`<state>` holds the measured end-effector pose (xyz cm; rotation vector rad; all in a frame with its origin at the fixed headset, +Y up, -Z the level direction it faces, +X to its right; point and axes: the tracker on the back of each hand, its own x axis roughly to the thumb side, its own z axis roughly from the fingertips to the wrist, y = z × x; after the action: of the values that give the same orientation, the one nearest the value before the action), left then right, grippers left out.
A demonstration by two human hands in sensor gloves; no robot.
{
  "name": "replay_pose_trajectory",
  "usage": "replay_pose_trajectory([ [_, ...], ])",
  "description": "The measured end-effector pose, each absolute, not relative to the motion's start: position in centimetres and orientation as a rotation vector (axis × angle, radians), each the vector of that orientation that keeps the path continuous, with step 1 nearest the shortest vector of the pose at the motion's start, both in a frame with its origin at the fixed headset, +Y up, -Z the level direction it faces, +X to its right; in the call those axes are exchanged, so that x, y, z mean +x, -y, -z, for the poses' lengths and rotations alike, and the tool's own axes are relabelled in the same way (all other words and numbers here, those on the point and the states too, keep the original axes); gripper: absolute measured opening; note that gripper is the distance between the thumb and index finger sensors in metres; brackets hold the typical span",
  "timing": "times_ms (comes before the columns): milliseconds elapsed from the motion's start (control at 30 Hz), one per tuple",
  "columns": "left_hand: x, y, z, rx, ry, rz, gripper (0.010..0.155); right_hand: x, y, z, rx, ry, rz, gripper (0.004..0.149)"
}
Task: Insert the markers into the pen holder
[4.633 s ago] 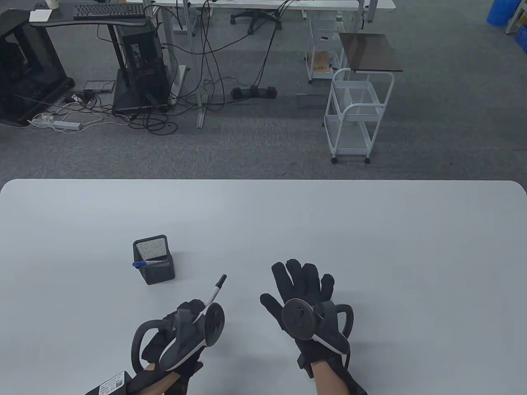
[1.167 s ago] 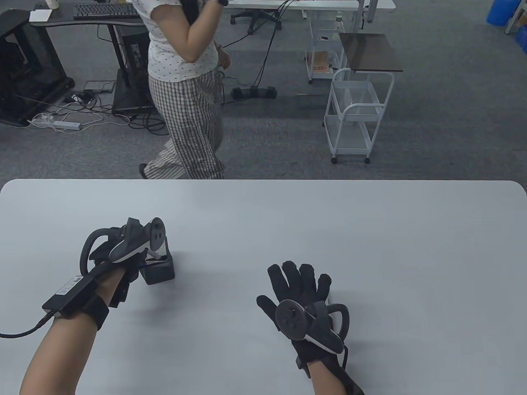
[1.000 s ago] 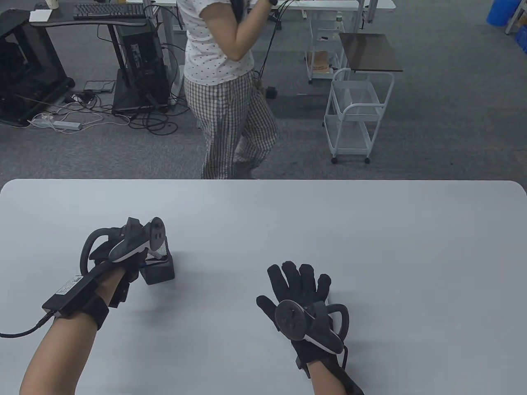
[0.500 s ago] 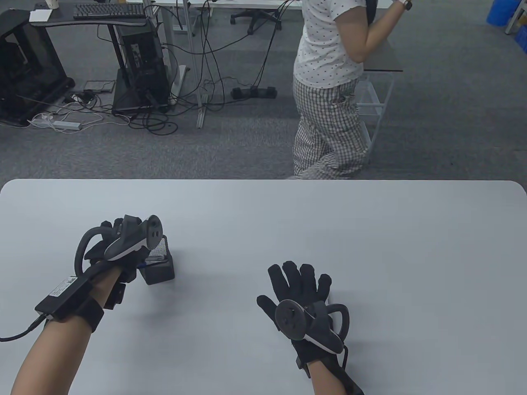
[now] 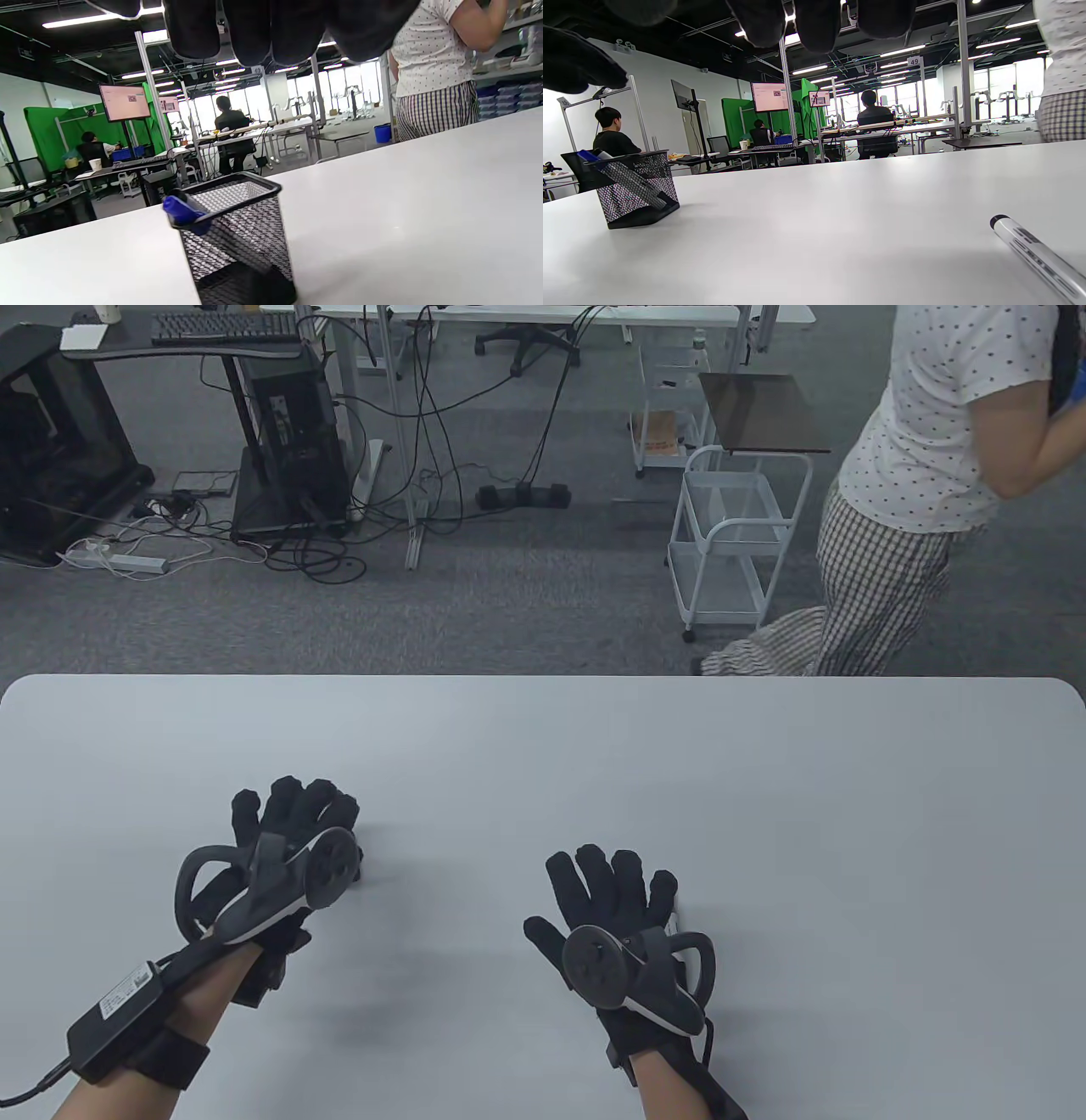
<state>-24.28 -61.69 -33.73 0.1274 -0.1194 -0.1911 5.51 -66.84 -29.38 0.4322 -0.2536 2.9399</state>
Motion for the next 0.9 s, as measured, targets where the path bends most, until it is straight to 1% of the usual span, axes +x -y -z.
replay_pose_trajectory([
  [167, -23.1, 62.3, 30.7, 0.238, 0.141, 0.049, 0.064, 5.3, 66.9, 29.3, 0.442, 0.256, -2.945, 0.074],
  [333, -22.4, 63.8, 28.7, 0.263, 0.139, -0.069, 0.067, 5.3, 66.9, 29.2, 0.448, 0.261, -2.943, 0.074],
  [467, -22.0, 64.9, 28.2, 0.274, 0.128, -0.093, 0.07, 5.0, 67.0, 29.2, 0.457, 0.258, -2.95, 0.075],
  [667, -21.7, 66.4, 28.4, 0.267, 0.122, -0.091, 0.071, 4.7, 67.1, 29.0, 0.468, 0.26, -2.958, 0.075],
  [767, -21.5, 66.7, 28.5, 0.259, 0.125, -0.049, 0.072, 4.6, 67.2, 29.1, 0.465, 0.258, -2.966, 0.075],
  [900, -21.5, 66.9, 28.6, 0.252, 0.126, -0.05, 0.074, 4.7, 67.1, 29.0, 0.459, 0.267, -2.957, 0.076],
])
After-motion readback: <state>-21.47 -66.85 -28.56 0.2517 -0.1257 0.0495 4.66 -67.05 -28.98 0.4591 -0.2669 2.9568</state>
